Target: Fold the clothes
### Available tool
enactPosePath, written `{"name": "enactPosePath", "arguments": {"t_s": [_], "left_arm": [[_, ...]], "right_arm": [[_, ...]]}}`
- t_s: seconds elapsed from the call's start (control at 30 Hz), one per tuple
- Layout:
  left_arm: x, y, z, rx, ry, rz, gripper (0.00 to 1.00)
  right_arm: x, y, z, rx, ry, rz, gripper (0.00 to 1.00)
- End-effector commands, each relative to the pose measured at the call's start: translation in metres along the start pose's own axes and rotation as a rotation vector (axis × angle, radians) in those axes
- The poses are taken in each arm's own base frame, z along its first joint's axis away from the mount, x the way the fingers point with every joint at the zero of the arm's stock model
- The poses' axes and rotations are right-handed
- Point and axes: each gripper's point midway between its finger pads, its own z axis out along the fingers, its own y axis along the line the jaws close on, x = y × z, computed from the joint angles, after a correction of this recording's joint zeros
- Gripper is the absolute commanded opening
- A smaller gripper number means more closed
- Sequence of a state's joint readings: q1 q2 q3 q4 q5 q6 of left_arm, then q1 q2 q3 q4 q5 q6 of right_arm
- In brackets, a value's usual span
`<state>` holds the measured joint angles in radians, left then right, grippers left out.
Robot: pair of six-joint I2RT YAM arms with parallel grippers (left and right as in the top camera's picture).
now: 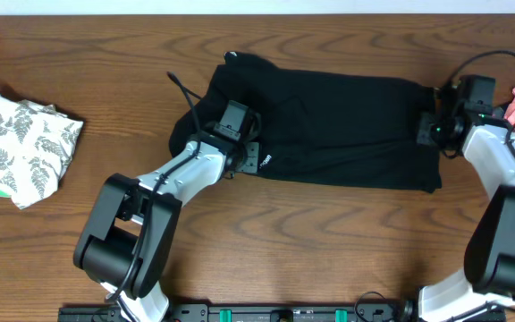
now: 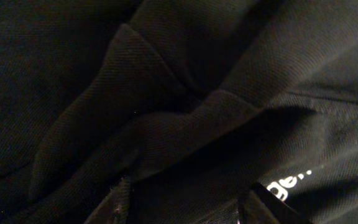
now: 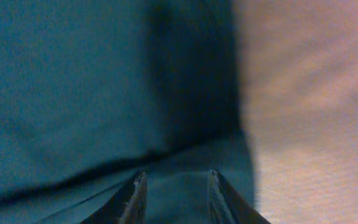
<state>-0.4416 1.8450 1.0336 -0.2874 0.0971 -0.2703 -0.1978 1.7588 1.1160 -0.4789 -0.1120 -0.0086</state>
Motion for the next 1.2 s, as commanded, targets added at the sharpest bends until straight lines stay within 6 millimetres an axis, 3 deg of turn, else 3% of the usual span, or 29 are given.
{"name": "enactPosePath", "arguments": {"t_s": [0.0,0.2,0.37,0.73,0.93,1.17], "left_arm": [[0.014,0.038,0.011,-0.102,0.042,-0.073,0.56],[0.012,0.048,0.010,-0.111,0.040,-0.100,0.56],[0.013,0.046,0.011,-0.100,0.045,-0.100,0.56],[0.015,0.047,0.011,-0.103,0.053,-0.100,0.56],[0.016,0.046,0.011,-0.098,0.061,-0.101,0.57],[0.017,0.046,0.011,-0.098,0.061,-0.101,0.56]], "right_arm": [[-0.003,0.074,-0.028,-0.218,-0.060,-0.346,0.27],[0.043,0.163,-0.028,-0.337,0.026,-0.666,0.17],[0.075,0.209,-0.019,-0.328,0.078,-0.783,0.16],[0.130,0.260,0.003,-0.394,0.181,-0.858,0.28],[0.129,0.280,0.002,-0.416,0.136,-0.852,0.35],[0.122,0.285,0.002,-0.422,0.105,-0.826,0.36]]}}
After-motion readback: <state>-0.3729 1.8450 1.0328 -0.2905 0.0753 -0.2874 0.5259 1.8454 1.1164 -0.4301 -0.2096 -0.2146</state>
